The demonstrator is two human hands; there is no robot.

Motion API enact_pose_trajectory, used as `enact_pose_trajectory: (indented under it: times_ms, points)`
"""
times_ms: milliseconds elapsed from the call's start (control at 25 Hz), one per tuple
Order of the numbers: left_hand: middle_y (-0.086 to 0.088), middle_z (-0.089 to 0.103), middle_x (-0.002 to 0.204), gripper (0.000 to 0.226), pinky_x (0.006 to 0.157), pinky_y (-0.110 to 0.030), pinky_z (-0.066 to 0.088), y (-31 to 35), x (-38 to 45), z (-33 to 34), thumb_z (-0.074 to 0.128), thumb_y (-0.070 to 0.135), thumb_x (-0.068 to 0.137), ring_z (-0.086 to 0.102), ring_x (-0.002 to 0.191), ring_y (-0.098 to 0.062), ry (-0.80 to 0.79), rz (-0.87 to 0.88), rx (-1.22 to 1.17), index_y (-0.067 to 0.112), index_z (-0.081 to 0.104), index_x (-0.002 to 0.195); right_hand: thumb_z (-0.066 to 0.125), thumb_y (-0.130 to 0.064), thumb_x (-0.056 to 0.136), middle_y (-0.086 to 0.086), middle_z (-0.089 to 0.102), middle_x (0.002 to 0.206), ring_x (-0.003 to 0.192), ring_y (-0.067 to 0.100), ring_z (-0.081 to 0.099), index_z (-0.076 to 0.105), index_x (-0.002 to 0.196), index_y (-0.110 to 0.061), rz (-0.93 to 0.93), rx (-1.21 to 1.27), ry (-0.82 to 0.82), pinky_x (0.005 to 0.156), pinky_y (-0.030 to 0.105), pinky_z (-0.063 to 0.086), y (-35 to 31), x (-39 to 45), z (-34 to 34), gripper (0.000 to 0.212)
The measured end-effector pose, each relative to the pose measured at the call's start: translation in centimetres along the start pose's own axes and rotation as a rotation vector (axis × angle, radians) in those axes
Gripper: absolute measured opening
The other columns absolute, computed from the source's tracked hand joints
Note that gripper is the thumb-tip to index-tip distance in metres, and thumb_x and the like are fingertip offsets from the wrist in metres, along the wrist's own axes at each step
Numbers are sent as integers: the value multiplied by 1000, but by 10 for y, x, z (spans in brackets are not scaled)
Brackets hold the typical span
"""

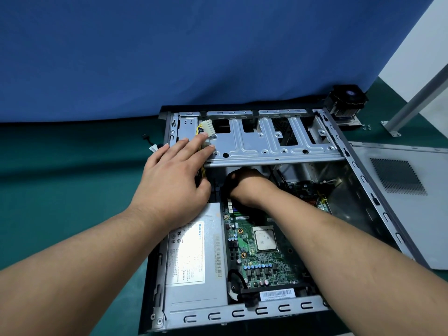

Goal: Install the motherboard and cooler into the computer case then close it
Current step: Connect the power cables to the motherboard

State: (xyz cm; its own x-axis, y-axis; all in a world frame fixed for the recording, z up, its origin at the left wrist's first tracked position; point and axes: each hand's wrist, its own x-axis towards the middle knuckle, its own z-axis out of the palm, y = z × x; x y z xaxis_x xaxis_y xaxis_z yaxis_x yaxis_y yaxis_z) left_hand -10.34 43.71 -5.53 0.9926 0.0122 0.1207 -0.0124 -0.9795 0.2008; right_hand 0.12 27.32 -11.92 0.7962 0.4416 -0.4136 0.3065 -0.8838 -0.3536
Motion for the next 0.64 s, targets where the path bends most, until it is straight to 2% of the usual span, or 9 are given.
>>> enact_pose_trajectory:
  times_ms: [80,160,200,280,400,520,640]
  points:
    - [27,11,167,65,126,-33,3,-1,0,0,47,40,92,14,155,-5,-4,-1,5,44,34,155,58,-27,93,2,58,89,80,25,59,65,90,-28,13,-22,-19,70,26,43,-2,2,-1,7]
    - [27,11,167,65,126,-33,3,0,0,0,43,42,91,15,155,-5,-6,-1,7,44,34,155,57,-28,93,5,63,93,78,24,59,60,83,-25,30,-5,-10,70,26,43,-1,2,1,11]
    - [27,11,167,67,126,-33,3,1,0,0,40,44,88,15,155,-5,-5,-2,5,44,34,155,57,-29,93,7,67,98,79,24,59,63,86,-24,33,6,-1,71,25,43,0,0,3,11]
    - [27,12,167,70,126,-32,3,1,0,-1,35,45,84,15,155,-5,-1,-7,1,44,34,155,57,-26,94,8,71,112,88,26,61,70,103,-26,16,19,35,75,23,42,1,-6,5,16]
    - [27,11,167,72,126,-33,3,1,0,0,33,46,83,15,155,-5,-2,-8,-4,44,34,155,56,-17,93,9,69,123,109,30,65,68,122,-27,-44,0,60,84,24,47,6,-19,2,33]
    - [27,12,167,72,126,-33,3,1,0,0,34,46,83,16,155,-6,-3,-6,-5,44,35,155,52,-9,88,7,67,123,115,33,62,66,120,-25,-121,-239,5,93,38,54,8,-36,-10,39]
    - [27,14,167,72,126,-33,4,1,1,0,34,45,82,17,154,-6,2,-8,-8,44,36,154,53,-14,89,1,63,128,119,31,59,60,127,-35,-242,-485,-15,94,44,53,0,-50,-19,44]
